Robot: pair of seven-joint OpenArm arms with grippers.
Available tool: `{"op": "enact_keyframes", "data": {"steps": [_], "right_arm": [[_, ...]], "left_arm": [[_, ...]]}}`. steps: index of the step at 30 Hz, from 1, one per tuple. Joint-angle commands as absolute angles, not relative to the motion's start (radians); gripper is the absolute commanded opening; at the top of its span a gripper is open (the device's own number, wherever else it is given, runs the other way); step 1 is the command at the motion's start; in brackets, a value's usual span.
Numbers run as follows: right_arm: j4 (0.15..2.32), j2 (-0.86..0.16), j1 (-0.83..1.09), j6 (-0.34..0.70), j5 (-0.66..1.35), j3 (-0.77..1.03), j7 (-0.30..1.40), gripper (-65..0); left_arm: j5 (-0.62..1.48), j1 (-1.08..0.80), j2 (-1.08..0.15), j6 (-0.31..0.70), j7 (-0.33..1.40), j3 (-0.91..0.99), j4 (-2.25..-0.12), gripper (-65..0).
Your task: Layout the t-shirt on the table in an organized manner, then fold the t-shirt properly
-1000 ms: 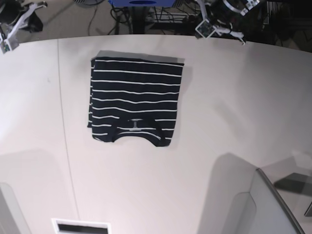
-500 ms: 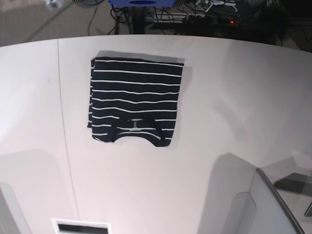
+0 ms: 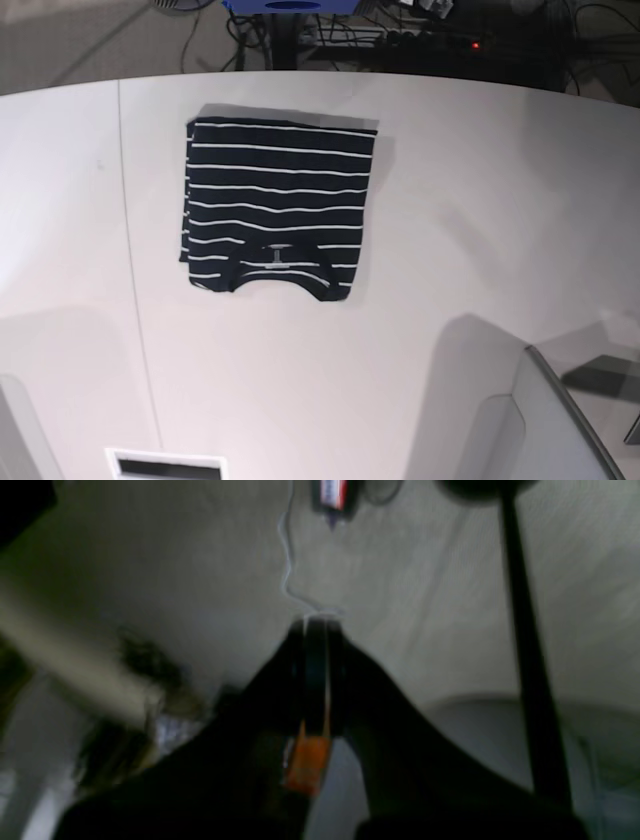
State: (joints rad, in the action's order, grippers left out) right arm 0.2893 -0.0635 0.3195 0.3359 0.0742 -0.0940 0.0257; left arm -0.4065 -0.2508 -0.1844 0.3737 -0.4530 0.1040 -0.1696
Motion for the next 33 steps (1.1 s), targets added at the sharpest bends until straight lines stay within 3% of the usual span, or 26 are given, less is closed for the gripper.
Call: {"op": "enact_keyframes", "data": {"steps": [1,6,8,18,28,33], "right_arm": [[0.249,-0.065,0.318,0.344,0.074,-0.094,-0.042,-63.8],[0.216,-0.050,0.298,0.344,0.074,-0.087,-0.417,-63.6],[0.205,-0.044,0.266,0.344,0.074,-0.090,-0.460,-63.6],[0.085,-0.028,0.156,0.344,0.074,-0.093,-0.289,-63.6],[0.091,-0.061,0.182,0.344,0.074,-0.094,-0.291,-63.6],[0.087,-0.062,0.173,0.344,0.073,-0.096,-0.288,-63.6]], "left_arm": [[-0.407,-0.219,-0.186,0.384,-0.503,0.104,-0.104,-65.0],[-0.409,-0.153,-0.196,0.386,-0.550,0.104,-0.065,-65.0],[-0.409,-0.153,-0.193,0.387,-0.542,0.104,-0.085,-65.0],[-0.398,-0.133,-0.194,0.387,-0.539,-0.056,-0.085,-65.0],[-0.395,-0.148,-0.136,0.380,-0.538,-0.059,-0.085,-65.0],[-0.394,-0.156,-0.134,0.208,-0.536,-0.059,-0.079,-65.0]]}}
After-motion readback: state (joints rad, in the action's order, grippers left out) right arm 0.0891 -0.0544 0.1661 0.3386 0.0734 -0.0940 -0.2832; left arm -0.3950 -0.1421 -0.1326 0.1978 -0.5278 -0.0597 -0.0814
